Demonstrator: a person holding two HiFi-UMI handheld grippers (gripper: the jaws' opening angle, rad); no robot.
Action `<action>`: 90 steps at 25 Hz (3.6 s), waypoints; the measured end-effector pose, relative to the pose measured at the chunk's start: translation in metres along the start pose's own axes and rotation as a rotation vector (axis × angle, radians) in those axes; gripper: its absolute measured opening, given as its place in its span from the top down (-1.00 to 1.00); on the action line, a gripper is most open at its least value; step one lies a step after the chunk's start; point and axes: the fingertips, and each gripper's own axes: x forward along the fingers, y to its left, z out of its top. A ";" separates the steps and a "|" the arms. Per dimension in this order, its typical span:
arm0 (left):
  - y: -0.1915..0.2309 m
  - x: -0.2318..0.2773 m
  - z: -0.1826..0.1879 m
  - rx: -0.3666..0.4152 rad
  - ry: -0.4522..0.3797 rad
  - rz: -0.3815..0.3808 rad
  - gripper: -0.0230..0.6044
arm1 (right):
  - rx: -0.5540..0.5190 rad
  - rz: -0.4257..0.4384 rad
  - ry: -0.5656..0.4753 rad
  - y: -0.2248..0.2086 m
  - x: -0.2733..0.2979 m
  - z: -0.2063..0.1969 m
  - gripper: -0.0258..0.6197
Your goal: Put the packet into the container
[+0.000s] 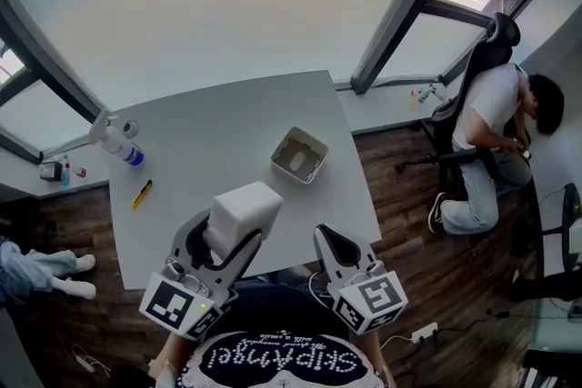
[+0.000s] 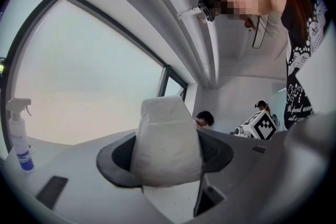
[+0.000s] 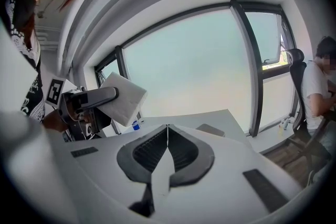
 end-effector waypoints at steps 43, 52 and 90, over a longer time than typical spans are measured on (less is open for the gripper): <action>0.025 0.063 0.016 0.061 -0.013 0.052 0.05 | 0.044 0.390 0.170 0.042 0.015 -0.040 0.87; 0.031 0.086 -0.006 0.060 0.020 0.045 0.05 | 0.137 0.234 0.111 -0.002 0.013 -0.035 0.87; 0.057 0.194 -0.092 0.065 0.214 0.013 0.05 | 0.183 0.134 0.064 -0.053 0.002 -0.023 0.87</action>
